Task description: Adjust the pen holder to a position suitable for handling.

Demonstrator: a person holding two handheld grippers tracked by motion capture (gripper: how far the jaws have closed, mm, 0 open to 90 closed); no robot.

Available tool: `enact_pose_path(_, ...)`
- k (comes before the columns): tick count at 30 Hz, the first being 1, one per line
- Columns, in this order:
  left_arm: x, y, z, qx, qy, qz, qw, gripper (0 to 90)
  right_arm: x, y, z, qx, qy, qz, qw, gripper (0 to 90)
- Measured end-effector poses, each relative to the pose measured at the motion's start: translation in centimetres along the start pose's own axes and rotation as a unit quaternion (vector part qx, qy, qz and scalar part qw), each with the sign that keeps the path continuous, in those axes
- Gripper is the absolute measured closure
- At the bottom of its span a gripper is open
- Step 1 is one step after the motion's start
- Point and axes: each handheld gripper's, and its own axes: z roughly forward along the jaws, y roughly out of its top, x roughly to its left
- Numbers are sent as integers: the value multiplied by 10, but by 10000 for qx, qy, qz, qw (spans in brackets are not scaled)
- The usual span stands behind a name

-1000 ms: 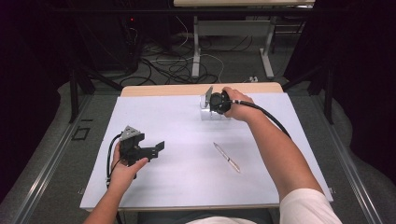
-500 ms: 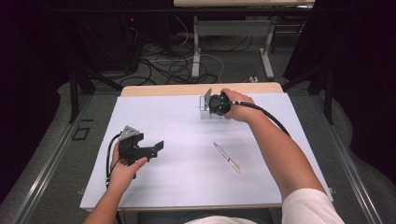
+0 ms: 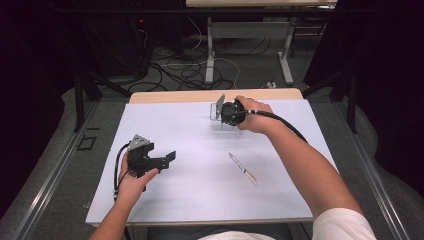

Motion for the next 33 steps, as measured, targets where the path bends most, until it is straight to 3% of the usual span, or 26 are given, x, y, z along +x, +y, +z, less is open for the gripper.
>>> enact_pose_path(7, 0, 0, 0, 7, 12, 14, 10000, 43, 9, 6, -1, 51, 200, -83, 9998, 887)
enact_pose_path(8, 0, 0, 0, 5, 10, 14, 10000, 43, 12, 8, 0, 55, 225, -181, 9996, 887)
enact_pose_path(15, 0, 0, 0, 8, 21, 21, 10000, 43, 22, 15, -2, 63, 438, -88, 9990, 883)
enact_pose_path(17, 0, 0, 0, 6, 22, 27, 10000, 43, 24, 18, -1, -122, 397, -151, 9990, 884)
enact_pose_path(18, 0, 0, 0, 4, 24, 28, 10000, 43, 23, 22, -7, 267, 623, -210, 9975, 884)
enact_pose_path(19, 0, 0, 0, 4, 24, 28, 10000, 43, 26, 22, -4, 25, 495, -187, 9986, 884)
enact_pose_path(20, 1, 0, 0, 4, 28, 34, 10000, 43, 28, 24, -4, 0, 536, -206, 9983, 884)
enact_pose_path(27, 1, 0, 0, -15, 41, 30, 10000, 43, 33, 34, -4, 66, 664, -332, 9972, 883)
enact_pose_path(33, 1, 0, 0, -14, 42, 28, 10000, 43, 35, 40, 1, 130, 822, -258, 9962, 878)
